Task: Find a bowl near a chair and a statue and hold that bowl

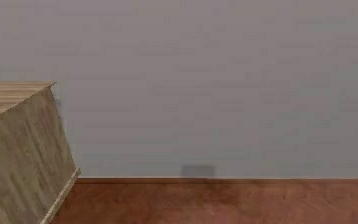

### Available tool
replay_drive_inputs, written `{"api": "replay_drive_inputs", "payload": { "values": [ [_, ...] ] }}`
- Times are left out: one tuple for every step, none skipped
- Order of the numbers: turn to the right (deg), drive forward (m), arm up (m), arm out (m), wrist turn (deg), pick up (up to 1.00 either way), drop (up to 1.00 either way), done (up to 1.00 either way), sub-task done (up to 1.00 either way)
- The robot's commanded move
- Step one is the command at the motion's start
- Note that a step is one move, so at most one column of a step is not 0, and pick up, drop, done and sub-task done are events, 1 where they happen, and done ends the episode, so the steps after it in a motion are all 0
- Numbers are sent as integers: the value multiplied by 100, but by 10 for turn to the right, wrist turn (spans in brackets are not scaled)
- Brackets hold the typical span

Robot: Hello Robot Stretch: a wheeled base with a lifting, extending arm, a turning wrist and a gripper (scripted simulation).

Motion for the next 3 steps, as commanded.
{"api": "replay_drive_inputs", "payload": {
  "values": [
    [-450,0,0,0,0,0,0,0,0],
    [-330,0,0,0,0,0,0,0,0],
    [0,5,0,0,0,0,0,0,0]
  ]
}}
